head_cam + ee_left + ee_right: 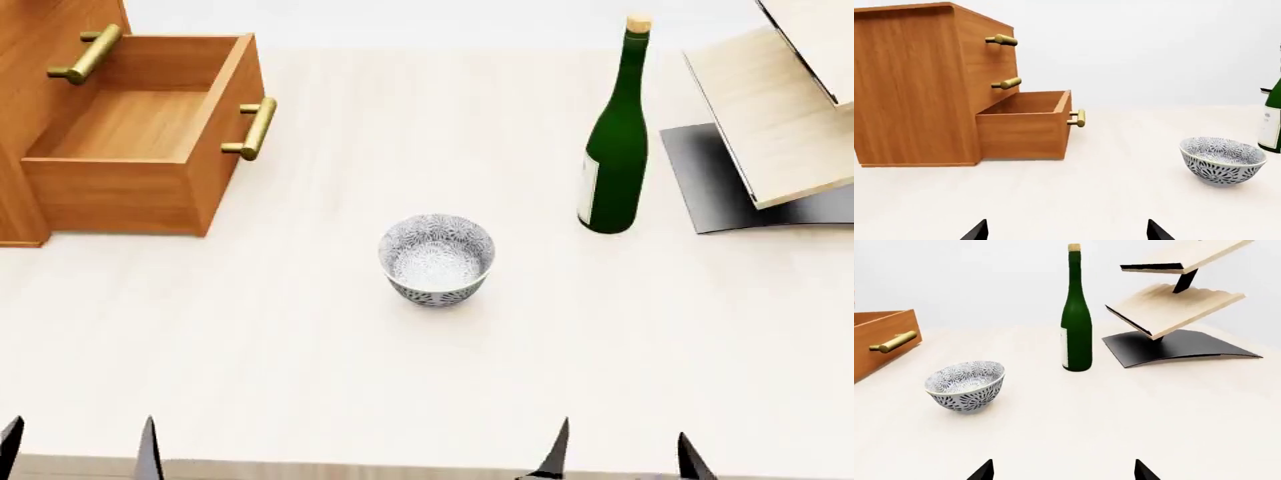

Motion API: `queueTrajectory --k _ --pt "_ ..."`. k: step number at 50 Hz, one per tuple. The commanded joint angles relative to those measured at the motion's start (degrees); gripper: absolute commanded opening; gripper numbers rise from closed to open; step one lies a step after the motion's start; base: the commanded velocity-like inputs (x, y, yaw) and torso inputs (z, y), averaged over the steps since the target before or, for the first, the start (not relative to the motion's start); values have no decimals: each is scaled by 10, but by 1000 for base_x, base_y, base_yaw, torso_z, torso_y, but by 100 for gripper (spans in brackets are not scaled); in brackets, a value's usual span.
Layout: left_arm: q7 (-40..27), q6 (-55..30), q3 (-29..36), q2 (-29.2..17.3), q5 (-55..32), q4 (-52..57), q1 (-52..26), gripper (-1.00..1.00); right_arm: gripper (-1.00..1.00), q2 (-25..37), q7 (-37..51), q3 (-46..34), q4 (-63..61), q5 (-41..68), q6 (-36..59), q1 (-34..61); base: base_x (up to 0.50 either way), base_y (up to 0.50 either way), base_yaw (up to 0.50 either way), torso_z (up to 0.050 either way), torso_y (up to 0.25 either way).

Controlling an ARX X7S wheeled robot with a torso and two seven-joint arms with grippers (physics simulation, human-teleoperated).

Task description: Put the bowl on top of the cabinet.

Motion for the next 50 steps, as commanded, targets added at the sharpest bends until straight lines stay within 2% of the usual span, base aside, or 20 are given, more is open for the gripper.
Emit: queueTrajectory --k 1,6,13,18,20,23,25,26,37,39,41,44,50 --pt "-11 -56 -57 -30 -58 91 -5 100 100 44 19 57 -95 47 95 42 0 0 0 0 0" --pt "-23 -85 -88 -56 -63 143 -25 100 100 77 27 101 -153 74 143 69 0 0 0 0 0" --pt "-44 -132 -170 -91 -101 223 -30 100 100 138 22 181 -212 117 201 88 0 0 0 0 0" --pt "-42 -144 -219 -103 -140 238 -22 100 100 169 5 222 -234 139 216 77 0 0 0 0 0" --pt "-34 -138 -237 -110 -151 240 -14 100 100 167 7 261 -240 164 225 81 0 0 0 0 0" --pt "-27 -136 -311 -106 -222 249 -1 100 100 181 -16 314 -256 207 235 68 0 0 0 0 0" --pt "-37 -149 -326 -105 -239 252 0 100 100 185 -21 334 -263 219 238 60 0 0 0 0 0" --pt "-47 -159 -379 -105 -286 263 5 100 100 184 -31 383 -269 282 264 62 0 0 0 0 0" --pt "-52 -150 -511 -114 -374 289 32 100 100 206 -68 579 -290 396 276 16 0 0 0 0 0" --pt "-40 -141 -529 -109 -401 286 35 100 100 198 -62 594 -288 421 280 24 0 0 0 0 0" --pt "-27 -122 -552 -89 -426 273 39 100 100 187 -78 574 -284 399 265 15 0 0 0 0 0" --pt "-23 -118 -552 -87 -408 267 49 100 100 183 -83 572 -276 393 259 12 0 0 0 0 0" --pt "-30 -121 -553 -91 -411 269 46 100 100 170 -81 628 -259 455 264 19 0 0 0 0 0"
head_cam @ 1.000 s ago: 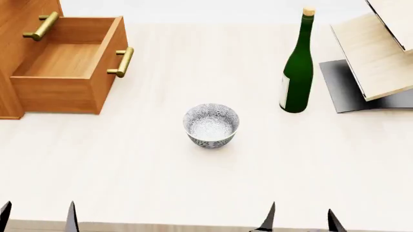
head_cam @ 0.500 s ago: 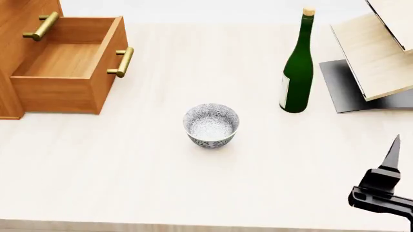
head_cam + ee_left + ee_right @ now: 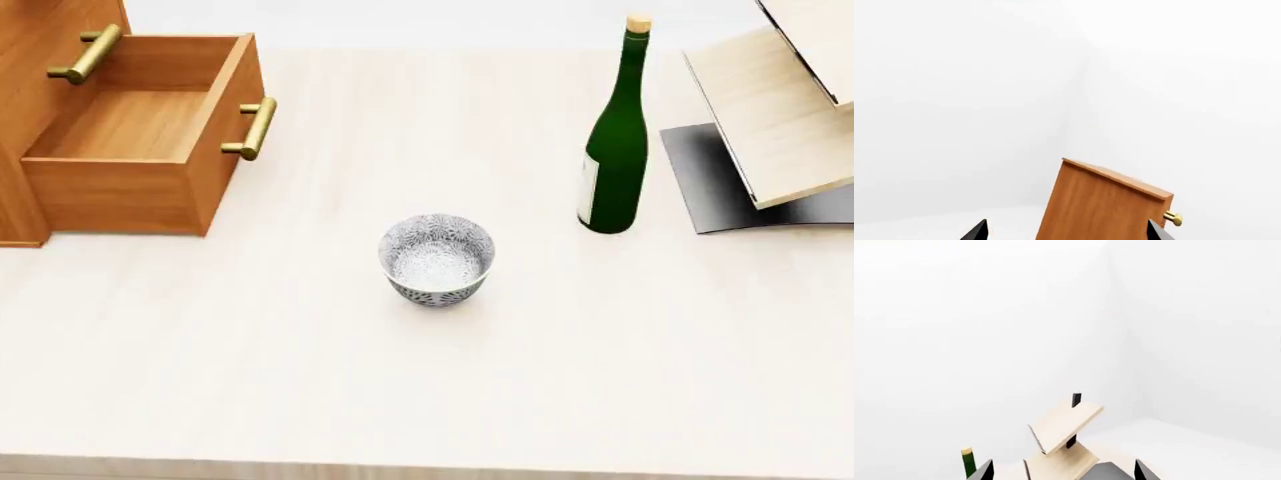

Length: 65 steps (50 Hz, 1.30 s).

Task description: Put the bowl on top of the cabinet.

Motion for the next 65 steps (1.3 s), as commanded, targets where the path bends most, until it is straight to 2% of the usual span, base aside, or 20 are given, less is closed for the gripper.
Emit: queueTrajectory --k 1,8,29,65 --pt "5 11 -54 7 -42 1 12 100 100 -16 -15 92 14 83 3 -4 0 0 0 0 0" --pt "-1 10 -61 6 -53 5 9 100 100 -22 -25 94 20 79 -4 -9 0 112 0 0 0" --pt "15 19 -49 13 -52 5 18 100 100 -26 -73 40 2 35 -21 -43 0 500 0 0 0" --pt "16 23 -42 11 -51 7 21 100 100 -27 -82 16 3 18 -31 -52 0 500 0 0 0"
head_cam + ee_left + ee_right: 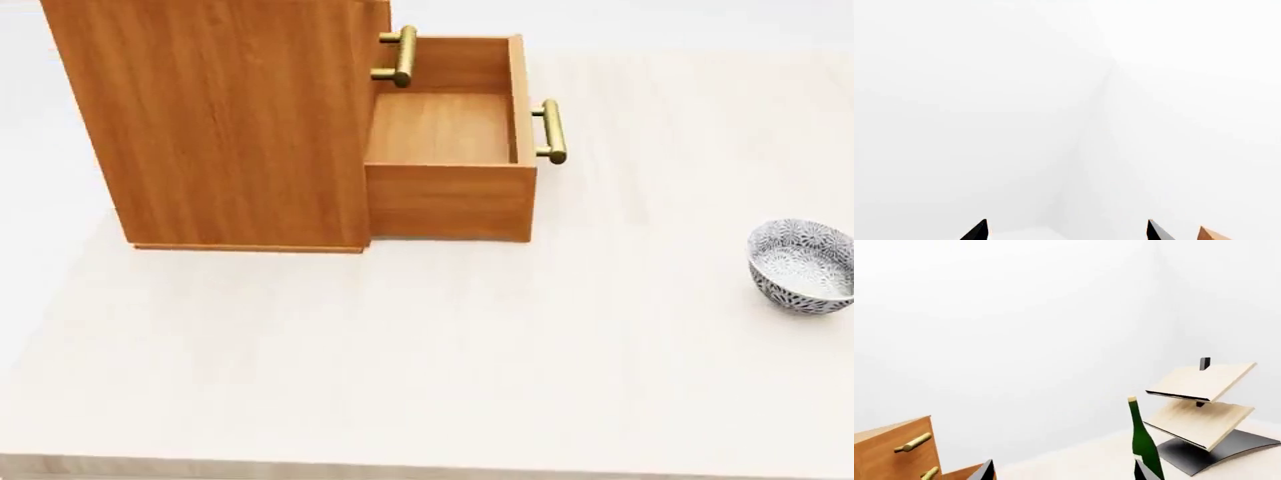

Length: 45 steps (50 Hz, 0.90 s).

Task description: Put the bowl on top of the cabinet.

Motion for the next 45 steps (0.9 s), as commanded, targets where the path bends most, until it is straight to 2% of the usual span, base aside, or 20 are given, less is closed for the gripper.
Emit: queueTrajectory --k 1,17,24,45 --pt "0 0 3 -1 0 1 1 100 100 0 0 -7 2 -5 -2 -1 0 500 0 0 0" --pt "1 2 9 -1 1 0 2 100 100 -6 -30 -33 -5 -49 -37 -19 0 12 0 0 0" --pt "2 3 11 0 1 0 4 100 100 -2 -24 -18 0 -8 -15 -17 19 0 0 0 0" --pt "4 8 14 0 2 -2 6 100 100 4 -21 -18 5 9 -2 -22 488 0 0 0 0"
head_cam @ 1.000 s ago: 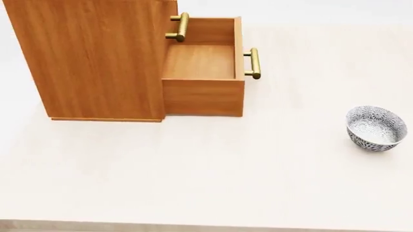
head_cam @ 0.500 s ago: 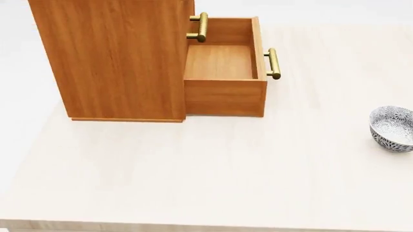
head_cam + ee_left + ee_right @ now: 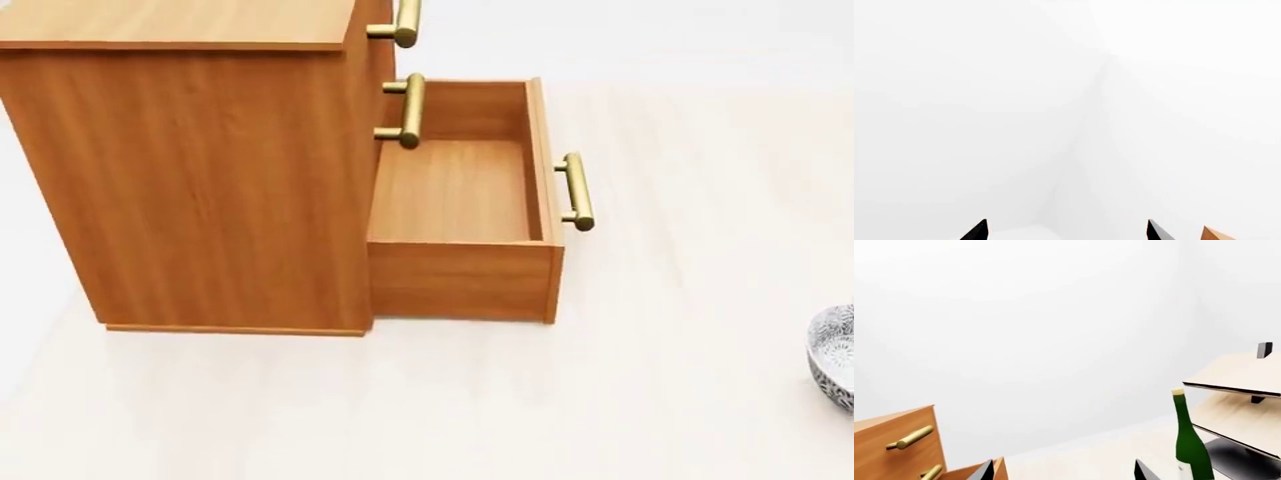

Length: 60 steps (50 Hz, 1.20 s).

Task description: Put the bowl on top of the cabinet.

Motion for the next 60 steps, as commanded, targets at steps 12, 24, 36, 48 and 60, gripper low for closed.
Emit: queueTrajectory --k 12,24,36,48,60 --pt "1 4 3 -1 1 -3 2 100 100 5 -7 -11 1 2 3 -8 500 0 0 0 0" --pt "0 6 4 -1 1 -5 2 100 100 8 -9 -18 1 0 4 -12 500 0 0 0 1" --pt "0 6 5 -2 -1 -3 4 100 100 11 -8 -20 0 2 6 -13 500 0 0 0 1" --pt "1 8 6 -3 -2 -2 6 100 100 16 -9 -28 1 -9 1 -13 476 0 0 0 0" --pt "2 10 6 -5 -3 -3 8 100 100 126 11 -23 50 28 69 27 18 0 0 0 0"
